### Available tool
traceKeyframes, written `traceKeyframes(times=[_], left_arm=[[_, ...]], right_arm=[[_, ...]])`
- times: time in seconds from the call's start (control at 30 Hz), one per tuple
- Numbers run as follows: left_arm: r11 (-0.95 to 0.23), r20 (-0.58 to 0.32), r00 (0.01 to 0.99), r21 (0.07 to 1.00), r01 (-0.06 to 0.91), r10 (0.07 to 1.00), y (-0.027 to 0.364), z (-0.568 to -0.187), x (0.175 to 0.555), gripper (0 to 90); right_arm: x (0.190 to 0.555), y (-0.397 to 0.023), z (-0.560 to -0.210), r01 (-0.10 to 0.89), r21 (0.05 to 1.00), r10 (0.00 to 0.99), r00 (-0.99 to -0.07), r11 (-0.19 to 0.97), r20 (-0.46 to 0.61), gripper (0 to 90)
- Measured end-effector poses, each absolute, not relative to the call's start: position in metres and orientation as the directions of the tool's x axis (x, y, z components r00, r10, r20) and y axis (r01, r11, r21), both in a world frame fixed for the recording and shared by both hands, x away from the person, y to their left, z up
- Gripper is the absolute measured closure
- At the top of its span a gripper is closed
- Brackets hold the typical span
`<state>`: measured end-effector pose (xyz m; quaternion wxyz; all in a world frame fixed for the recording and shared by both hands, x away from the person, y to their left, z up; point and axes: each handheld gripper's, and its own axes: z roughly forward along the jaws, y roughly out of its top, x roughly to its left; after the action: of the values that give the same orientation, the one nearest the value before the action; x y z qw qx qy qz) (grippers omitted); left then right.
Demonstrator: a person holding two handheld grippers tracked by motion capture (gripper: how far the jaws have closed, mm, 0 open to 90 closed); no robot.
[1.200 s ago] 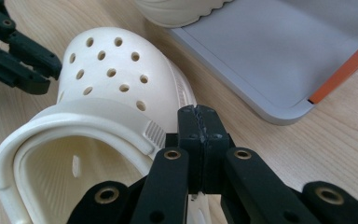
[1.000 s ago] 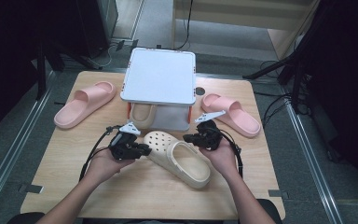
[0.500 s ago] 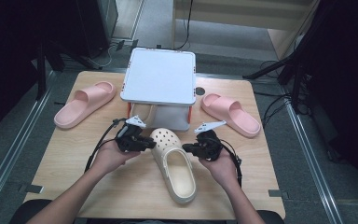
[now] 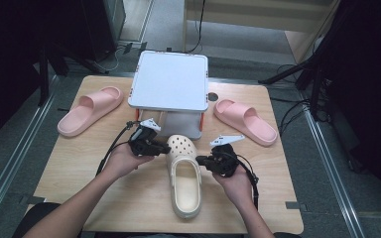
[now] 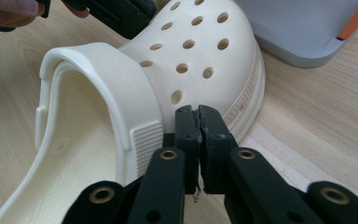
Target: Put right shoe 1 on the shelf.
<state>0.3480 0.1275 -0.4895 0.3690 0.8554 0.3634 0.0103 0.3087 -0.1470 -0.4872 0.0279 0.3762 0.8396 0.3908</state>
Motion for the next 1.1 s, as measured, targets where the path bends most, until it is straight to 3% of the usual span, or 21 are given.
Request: traceKeyframes(times=[0.2,0.27,0.37,0.9,1.1], left_arm=[[-0.476,-0.240,0.740,0.634,0.610,0.629,0.130,-0.477,0.350,72.3],[-0.442,-0.293,0.728,0.637,0.632,0.619,0.135,-0.471,0.352,71.2],[-0.430,-0.285,0.734,0.659,0.617,0.617,0.140,-0.458,0.350,70.3],[-0.405,-0.239,0.733,0.706,0.581,0.636,0.172,-0.410,0.356,70.2],[-0.398,-0.249,0.736,0.710,0.581,0.630,0.181,-0.395,0.365,76.5]], right_arm=[[0.304,-0.158,-0.478,0.609,0.711,0.673,-0.692,0.350,0.262,78.7],[0.301,-0.164,-0.472,0.608,0.728,0.681,-0.680,0.316,0.273,75.4],[0.295,-0.169,-0.464,0.613,0.738,0.690,-0.664,0.281,0.288,71.5],[0.261,-0.155,-0.457,0.595,0.730,0.682,-0.689,0.337,0.246,53.7],[0.258,-0.149,-0.466,0.617,0.713,0.690,-0.675,0.333,0.262,51.6]])
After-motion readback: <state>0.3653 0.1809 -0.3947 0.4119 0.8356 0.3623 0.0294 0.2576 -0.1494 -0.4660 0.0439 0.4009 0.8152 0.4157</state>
